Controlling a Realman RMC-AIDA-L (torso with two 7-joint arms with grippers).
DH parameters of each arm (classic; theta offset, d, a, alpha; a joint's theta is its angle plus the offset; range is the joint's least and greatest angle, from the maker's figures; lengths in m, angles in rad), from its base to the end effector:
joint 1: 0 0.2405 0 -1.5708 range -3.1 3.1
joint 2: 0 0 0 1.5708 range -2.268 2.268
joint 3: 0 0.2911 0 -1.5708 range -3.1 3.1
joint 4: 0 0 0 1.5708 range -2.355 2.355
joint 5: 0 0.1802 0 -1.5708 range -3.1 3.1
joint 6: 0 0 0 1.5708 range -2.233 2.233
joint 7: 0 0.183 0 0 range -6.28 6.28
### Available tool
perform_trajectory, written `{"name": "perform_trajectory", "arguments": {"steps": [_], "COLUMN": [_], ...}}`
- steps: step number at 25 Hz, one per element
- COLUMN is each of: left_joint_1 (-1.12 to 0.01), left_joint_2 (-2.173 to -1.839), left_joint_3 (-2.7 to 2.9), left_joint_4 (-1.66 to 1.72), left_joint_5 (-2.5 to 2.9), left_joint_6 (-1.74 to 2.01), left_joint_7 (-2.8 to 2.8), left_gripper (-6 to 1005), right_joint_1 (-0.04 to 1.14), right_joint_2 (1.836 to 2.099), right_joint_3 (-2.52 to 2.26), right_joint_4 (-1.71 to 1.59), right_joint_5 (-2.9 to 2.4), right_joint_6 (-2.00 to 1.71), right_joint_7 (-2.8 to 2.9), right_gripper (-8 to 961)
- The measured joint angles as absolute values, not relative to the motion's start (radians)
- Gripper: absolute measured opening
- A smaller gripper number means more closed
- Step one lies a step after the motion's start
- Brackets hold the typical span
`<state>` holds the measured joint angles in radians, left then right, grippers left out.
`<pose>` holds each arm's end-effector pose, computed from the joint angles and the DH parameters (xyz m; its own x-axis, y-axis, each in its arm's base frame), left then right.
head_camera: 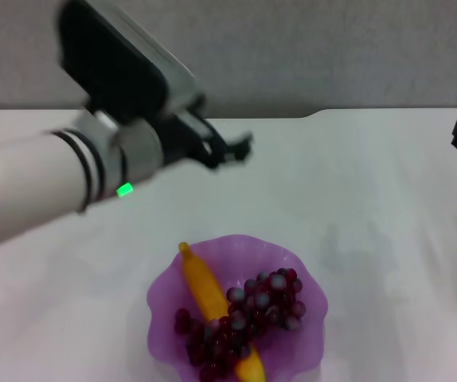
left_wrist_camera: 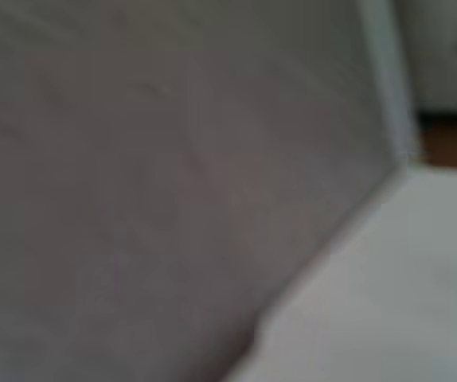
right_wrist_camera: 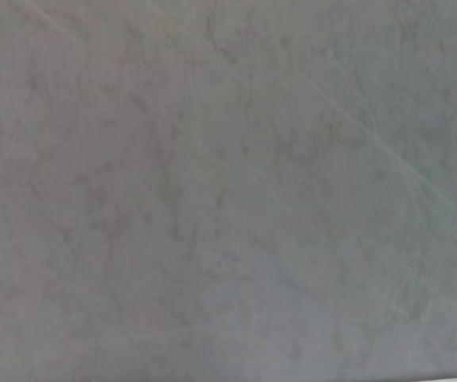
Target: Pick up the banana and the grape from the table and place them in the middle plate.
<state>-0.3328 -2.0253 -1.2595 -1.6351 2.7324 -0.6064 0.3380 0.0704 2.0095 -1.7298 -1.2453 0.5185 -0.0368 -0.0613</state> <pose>-0.1508 0.3771 -0.0479 0.9539 0.1575 0.2554 0.2970 -0.6164 -0.7293 0.3169 0.3652 0.0233 0.6326 -0.2748 -0.7241 -0.7621 -0.0543 -0.6452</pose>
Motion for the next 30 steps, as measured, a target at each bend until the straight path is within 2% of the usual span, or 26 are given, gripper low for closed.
{"name": "perform_trajectory", "arguments": {"steps": [8,14,24,30], "left_joint_1": [-0.268,-0.250,-0.186,-0.185], "left_joint_2": [-2.023,-2.019,-1.981,-1.951], "left_joint_3": [-1.330,-1.400,-1.432,-1.418], "left_joint_4": [-1.518,-1.391,-1.279,-1.221], "left_joint_5": [2.689,2.597,2.489,2.489], "left_joint_6": [-0.214,-0.063,0.118,0.182], "left_joint_7": [0.340,0.336,0.306,0.197], "left_gripper": [902,899,894,891], "right_joint_1": [0.095,0.129,0.196,0.215], "right_joint_2": [2.010,2.010,2.009,2.008], "right_joint_3": [-1.733,-1.731,-1.745,-1.766], "right_joint_4": [-1.234,-1.174,-1.002,-0.938], "right_joint_5": [0.518,0.518,0.519,0.520], "right_joint_6": [-0.050,-0.091,-0.223,-0.302], "right_joint_7": [-0.061,-0.061,-0.025,0.001], "right_gripper": [651,651,651,651]}}
